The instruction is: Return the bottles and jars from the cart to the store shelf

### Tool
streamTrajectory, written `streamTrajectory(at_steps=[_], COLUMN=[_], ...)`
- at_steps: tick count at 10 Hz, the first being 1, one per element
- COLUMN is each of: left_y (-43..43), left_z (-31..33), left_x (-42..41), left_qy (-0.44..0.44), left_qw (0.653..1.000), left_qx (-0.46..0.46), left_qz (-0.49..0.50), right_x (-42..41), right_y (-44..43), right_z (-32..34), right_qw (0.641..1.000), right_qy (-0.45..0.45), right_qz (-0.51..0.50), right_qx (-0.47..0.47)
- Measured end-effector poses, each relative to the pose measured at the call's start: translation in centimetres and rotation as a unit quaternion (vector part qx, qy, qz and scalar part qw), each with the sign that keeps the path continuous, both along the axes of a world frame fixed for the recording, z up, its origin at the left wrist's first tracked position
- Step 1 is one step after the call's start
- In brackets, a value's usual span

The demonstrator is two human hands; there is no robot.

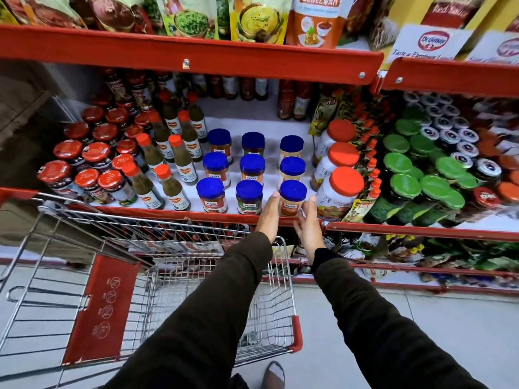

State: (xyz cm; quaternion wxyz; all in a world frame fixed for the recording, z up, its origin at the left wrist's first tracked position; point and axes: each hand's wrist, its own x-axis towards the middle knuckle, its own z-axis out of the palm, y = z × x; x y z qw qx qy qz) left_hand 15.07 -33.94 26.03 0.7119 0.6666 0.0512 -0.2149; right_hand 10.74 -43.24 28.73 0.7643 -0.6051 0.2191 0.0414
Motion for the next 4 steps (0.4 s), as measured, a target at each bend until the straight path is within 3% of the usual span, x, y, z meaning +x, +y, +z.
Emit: streamTrajectory(at_steps=[2, 4], left_y=[-0.1, 0.4], left_z=[1.2, 1.7], left_x=[-1.4, -1.6], left_qy=[-0.008, -0.01], left_qw=[1.0, 0.998], left_qx=[0.008, 0.044], left_qz=[0.014, -0.036], right_x=[-0.2, 2.2], right_y=[-2.3, -3.4], right_z=[0.1, -3.9], right_qw=[0.999, 0.987], right_qy=[-0.011, 0.023], right_qz=[0.041, 0.133], right_qx=[-0.031, -0.09])
